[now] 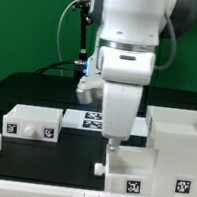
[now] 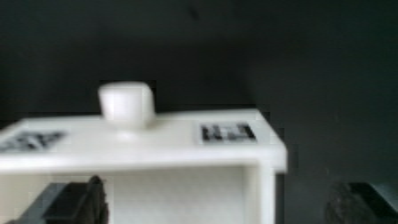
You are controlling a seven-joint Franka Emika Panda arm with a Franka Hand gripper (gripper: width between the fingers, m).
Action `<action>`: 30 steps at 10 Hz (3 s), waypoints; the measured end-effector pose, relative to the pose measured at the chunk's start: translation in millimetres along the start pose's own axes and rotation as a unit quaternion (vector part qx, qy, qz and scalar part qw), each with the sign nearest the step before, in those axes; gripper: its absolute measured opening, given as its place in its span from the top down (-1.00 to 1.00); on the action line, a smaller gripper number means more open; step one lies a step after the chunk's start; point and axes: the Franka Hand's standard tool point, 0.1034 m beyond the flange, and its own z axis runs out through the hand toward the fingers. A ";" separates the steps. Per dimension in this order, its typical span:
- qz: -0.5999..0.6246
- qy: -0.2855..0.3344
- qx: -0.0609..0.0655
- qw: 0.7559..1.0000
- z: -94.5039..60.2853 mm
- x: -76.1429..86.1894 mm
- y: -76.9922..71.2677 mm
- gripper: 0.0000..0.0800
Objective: Assemble drawer
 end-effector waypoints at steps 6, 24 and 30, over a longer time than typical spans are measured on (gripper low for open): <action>0.006 0.001 0.022 1.000 32.3 -33.5 -8.8 -0.62; 0.068 0.102 0.021 0.992 33.0 -9.0 -12.9 -0.62; 0.117 0.102 0.036 0.987 34.0 34.8 -22.8 -0.62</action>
Offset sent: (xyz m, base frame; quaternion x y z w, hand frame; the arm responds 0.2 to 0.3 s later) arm -0.0088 -0.0253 -0.0210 0.0220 0.0208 -0.0054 0.9995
